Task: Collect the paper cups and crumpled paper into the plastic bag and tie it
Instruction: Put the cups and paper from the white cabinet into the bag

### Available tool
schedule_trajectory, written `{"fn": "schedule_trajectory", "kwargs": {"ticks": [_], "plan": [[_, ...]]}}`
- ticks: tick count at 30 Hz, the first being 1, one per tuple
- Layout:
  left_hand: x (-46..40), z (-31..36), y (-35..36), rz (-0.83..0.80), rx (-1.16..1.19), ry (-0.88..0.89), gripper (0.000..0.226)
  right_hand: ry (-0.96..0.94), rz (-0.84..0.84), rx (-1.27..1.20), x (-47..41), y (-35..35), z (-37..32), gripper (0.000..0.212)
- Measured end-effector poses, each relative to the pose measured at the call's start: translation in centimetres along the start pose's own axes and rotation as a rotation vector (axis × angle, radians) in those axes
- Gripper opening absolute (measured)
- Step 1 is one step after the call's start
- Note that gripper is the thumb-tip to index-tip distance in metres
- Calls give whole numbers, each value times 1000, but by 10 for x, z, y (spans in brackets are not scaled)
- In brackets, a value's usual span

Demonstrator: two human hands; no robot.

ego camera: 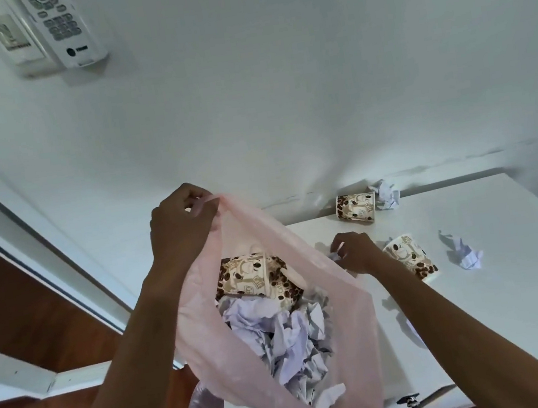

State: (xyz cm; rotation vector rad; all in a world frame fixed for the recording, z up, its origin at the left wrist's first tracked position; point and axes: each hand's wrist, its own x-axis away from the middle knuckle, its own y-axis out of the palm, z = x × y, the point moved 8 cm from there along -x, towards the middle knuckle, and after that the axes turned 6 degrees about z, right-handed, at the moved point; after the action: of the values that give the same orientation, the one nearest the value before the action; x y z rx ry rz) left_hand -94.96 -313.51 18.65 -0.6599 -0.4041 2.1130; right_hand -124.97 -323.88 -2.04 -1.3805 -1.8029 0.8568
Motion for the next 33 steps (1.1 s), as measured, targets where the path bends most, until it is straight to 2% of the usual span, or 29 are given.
{"fn": "schedule_trajectory", "kwargs": {"ticks": [3,6,9,11,13,15,18,21,23,25,28,30,31,33], "plan": [[0,3,10,-16,12,10,6,71,96,-81,4,-13,-1,9],[-1,6,19,-23,19,16,7,45,355,-157,17,-61,-12,4],[-6,12,28,-27,-4,45,9,-8,579,-385,51,-115,-35,5],[-13,17,34,-55,-41,66,12,-69,638,-560,79,-141,-61,6],[-18,21,39,-111,-123,86,17,-139,612,-661,107,-155,-93,9],[-19,21,36,-168,-200,88,28,-212,485,-690,131,-150,-124,12],[-10,10,23,-262,-343,92,56,-236,230,-592,148,-106,-152,11],[-4,-11,3,-309,-448,48,74,-266,201,-468,143,-60,-168,4],[-2,-22,-12,-273,-415,-6,61,-306,140,-442,138,-33,-181,10],[1,-27,-22,-228,-334,-39,34,-393,49,-372,139,-13,-194,22],[13,-28,-19,-188,-225,-25,11,-466,49,-353,144,-18,-194,21],[22,-28,-9,-186,-182,-37,7,-429,134,-378,142,-38,-177,18],[26,-28,-2,-196,-165,-52,6,-402,235,-359,140,-52,-165,19],[32,-28,11,-210,-146,-64,5,-318,464,-213,140,-78,-137,34]]}}
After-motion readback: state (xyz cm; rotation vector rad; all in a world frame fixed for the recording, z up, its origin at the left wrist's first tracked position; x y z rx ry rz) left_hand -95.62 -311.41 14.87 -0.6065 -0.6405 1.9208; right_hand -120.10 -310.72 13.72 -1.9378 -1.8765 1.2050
